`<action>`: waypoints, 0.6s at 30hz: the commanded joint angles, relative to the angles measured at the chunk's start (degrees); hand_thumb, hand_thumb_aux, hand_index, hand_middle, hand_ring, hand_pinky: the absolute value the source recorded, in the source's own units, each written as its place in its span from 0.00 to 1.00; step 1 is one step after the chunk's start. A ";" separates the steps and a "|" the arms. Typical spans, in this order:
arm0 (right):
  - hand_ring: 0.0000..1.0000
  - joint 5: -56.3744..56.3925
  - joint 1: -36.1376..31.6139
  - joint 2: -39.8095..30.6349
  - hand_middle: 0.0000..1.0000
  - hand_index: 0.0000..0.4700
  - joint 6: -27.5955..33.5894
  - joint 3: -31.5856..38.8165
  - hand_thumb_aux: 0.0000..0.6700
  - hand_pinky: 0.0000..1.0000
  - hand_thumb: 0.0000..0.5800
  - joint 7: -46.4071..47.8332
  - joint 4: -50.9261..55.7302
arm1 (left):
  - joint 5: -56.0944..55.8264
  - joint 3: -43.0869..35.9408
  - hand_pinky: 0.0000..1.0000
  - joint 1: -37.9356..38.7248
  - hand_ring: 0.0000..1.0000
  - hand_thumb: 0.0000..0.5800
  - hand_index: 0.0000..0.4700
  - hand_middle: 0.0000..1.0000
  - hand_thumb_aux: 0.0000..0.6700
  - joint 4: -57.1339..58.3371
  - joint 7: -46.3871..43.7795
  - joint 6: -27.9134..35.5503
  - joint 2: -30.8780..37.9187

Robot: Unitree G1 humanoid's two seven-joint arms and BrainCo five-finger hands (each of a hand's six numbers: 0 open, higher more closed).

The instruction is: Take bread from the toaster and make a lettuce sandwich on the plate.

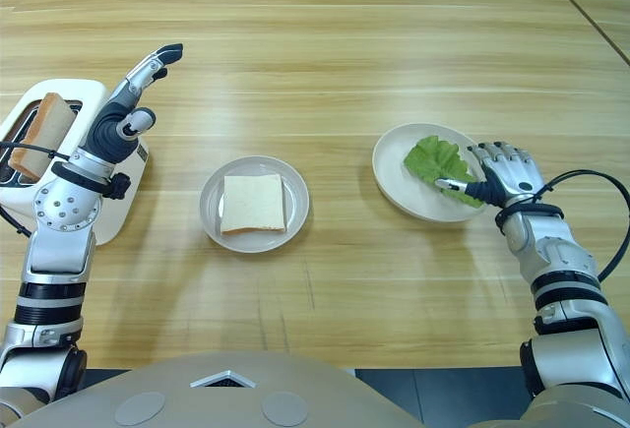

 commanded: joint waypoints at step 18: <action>0.00 0.98 -0.75 -0.83 0.00 1.00 -3.35 2.00 1.00 0.00 1.00 1.41 1.21 | 1.00 -0.62 0.00 -0.03 0.00 0.00 0.00 0.00 0.00 1.52 -0.20 -0.48 0.40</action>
